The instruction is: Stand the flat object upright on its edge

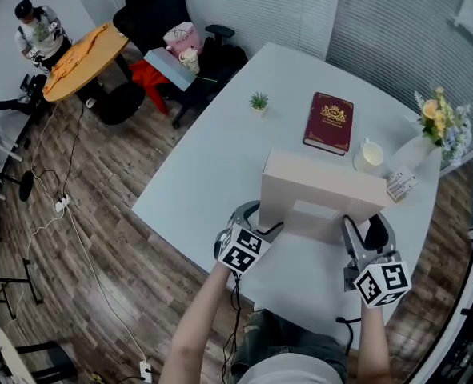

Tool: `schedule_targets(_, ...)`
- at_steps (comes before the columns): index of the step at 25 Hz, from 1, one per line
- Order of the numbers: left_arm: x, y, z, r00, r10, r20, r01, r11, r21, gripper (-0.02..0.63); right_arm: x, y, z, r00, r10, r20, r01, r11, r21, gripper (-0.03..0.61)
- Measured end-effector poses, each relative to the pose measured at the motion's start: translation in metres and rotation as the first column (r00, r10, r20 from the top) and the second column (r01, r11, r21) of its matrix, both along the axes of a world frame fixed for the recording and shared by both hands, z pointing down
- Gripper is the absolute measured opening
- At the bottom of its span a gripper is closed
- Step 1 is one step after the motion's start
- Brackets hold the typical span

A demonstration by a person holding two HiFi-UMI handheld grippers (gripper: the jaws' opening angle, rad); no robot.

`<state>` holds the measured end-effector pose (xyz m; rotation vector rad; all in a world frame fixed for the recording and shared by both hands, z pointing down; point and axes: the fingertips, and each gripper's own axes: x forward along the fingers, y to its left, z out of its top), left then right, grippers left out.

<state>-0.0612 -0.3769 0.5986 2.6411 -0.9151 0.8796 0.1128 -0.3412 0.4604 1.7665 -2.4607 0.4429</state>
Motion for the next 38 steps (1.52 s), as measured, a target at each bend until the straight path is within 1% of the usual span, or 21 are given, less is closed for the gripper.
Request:
schedule_targets(9,-0.002,0.01,0.002,1.0,-0.006,0.008,0.006,1.0,0.028,0.328,-0.005,0.019,0.002,0.999,-0.006,-0.043,0.007,1.0,0.019,0.311)
schedule_targets(17,-0.005,0.016,0.002,0.999,-0.036,-0.027,0.037,0.999,0.02,0.328,-0.01,0.033,0.005,0.997,0.013,-0.075,-0.012,1.0,0.025,0.31)
schedule_targets(27,-0.009,0.024,-0.008,0.996,-0.074,-0.043,0.075,0.997,0.031,0.328,-0.01,0.039,0.007,0.995,0.029,-0.099,-0.028,1.0,0.014,0.31)
schedule_targets(32,-0.013,0.03,-0.015,0.994,-0.094,-0.063,0.097,0.995,0.036,0.328,-0.012,0.042,0.005,0.993,0.036,-0.116,-0.034,0.999,0.017,0.308)
schedule_targets(38,-0.02,0.041,-0.018,0.989,-0.124,-0.084,0.127,0.992,0.027,0.328,-0.012,0.043,0.007,0.987,0.044,-0.155,-0.043,0.999,0.013,0.308)
